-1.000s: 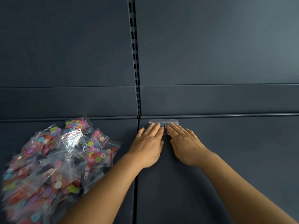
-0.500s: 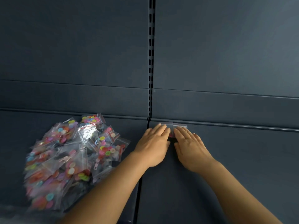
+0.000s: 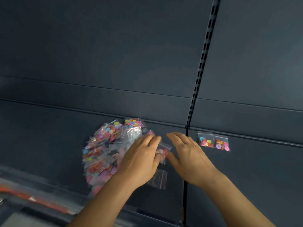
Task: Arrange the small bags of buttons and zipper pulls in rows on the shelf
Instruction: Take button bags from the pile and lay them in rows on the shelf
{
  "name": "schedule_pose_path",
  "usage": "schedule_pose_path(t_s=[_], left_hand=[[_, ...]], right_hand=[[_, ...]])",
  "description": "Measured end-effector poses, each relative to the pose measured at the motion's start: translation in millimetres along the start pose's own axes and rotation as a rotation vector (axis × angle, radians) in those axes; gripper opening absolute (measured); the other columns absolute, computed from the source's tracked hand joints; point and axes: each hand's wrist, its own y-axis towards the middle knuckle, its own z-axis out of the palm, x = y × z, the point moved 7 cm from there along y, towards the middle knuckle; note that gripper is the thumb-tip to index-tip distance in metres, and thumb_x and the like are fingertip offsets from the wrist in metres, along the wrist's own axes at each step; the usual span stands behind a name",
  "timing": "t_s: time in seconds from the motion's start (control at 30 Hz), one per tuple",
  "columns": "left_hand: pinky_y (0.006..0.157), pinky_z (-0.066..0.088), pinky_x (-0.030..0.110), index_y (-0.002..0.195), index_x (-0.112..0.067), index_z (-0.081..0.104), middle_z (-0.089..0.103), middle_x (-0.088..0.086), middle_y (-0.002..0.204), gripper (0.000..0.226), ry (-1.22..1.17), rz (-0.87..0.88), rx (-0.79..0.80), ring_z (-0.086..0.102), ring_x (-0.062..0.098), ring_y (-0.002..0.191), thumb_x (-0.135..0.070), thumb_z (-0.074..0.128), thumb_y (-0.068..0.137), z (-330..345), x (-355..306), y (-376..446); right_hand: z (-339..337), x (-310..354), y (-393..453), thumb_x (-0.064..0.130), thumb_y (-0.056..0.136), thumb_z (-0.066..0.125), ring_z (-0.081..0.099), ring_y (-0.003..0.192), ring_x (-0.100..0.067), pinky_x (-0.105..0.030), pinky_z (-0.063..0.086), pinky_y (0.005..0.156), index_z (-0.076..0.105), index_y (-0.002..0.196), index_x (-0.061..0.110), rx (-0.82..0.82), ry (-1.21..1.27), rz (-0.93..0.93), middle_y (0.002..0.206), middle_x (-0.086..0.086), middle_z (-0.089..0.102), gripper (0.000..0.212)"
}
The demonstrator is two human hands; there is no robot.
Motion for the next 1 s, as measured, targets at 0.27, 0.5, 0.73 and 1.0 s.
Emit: schedule_pose_path(t_s=[0.27,0.5,0.73,1.0], left_hand=[[0.109,0.023,0.023,0.144,-0.024,0.031,0.035,-0.008,0.146,0.052,0.007,-0.097,0.007,0.029,0.009,0.134,-0.035,0.044,0.096,-19,75,-44],[0.106,0.028,0.024,0.142,-0.023,0.037,0.042,-0.008,0.141,0.052,-0.043,-0.049,0.057,0.036,0.010,0.130,-0.044,0.046,0.094,-13,97,-60],[0.109,0.024,0.028,0.142,-0.022,0.037,0.044,-0.007,0.141,0.059,-0.074,0.019,0.063,0.034,0.013,0.131,-0.039,0.057,0.089,-7,93,-54],[0.088,0.041,0.023,0.123,-0.018,0.057,0.060,-0.003,0.114,0.042,-0.292,-0.059,-0.002,0.053,0.014,0.108,-0.027,0.068,0.084,-15,100,-45]], right_hand=[[39,58,22,0.029,0.095,0.044,0.038,0.129,-0.018,-0.030,0.027,0.109,0.037,0.140,0.022,0.024,0.025,-0.058,0.144,0.004,0.040,0.046],[67,66,23,0.030,0.093,0.050,0.044,0.123,-0.018,-0.029,0.035,0.100,0.045,0.135,0.023,0.036,0.051,0.024,0.134,0.003,0.050,0.043],[70,61,20,0.023,0.087,0.060,0.054,0.100,-0.017,-0.020,0.041,0.070,0.050,0.128,0.025,-0.119,0.191,0.175,0.097,0.008,0.066,0.042],[54,70,18,0.012,0.085,0.058,0.055,0.080,-0.001,-0.002,0.036,0.062,0.055,0.119,0.028,-0.271,0.271,0.192,0.079,0.025,0.059,0.038]])
